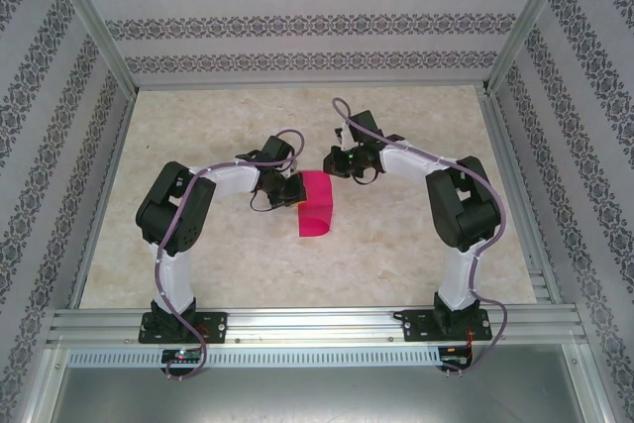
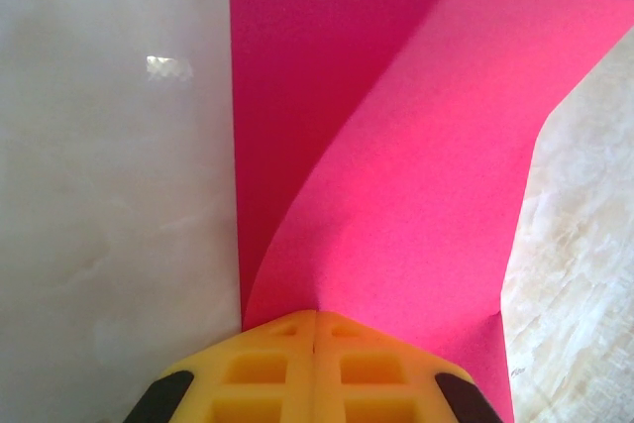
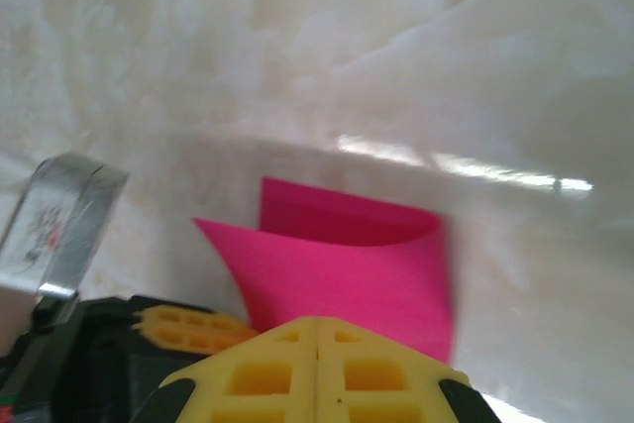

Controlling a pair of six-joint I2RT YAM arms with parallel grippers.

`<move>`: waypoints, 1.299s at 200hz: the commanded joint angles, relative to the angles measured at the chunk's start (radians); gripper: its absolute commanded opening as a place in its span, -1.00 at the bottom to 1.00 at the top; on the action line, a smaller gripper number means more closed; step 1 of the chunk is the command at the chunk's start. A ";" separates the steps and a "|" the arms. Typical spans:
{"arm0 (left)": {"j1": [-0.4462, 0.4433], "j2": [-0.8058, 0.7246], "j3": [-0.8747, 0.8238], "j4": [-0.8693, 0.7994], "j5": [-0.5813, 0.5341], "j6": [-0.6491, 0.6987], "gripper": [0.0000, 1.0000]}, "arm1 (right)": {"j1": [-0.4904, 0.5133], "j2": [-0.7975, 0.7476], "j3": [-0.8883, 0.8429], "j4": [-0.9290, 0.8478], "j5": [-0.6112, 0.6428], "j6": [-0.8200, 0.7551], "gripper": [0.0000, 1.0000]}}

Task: Fold a paper plane with a square sheet of paper (pick it up from the middle)
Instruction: Fold the square sheet of paper in half at the center of the table.

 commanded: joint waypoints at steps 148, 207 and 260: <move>-0.013 0.107 -0.104 -0.190 -0.150 0.013 -1.00 | -0.092 0.174 0.111 -0.004 0.084 0.008 -0.90; -0.014 0.101 -0.108 -0.175 -0.152 0.009 -1.00 | -0.051 -0.075 -0.062 0.005 -0.017 0.016 -0.88; -0.017 0.103 -0.110 -0.166 -0.156 0.006 -1.00 | 0.079 -0.110 -0.198 0.034 -0.064 0.107 -0.88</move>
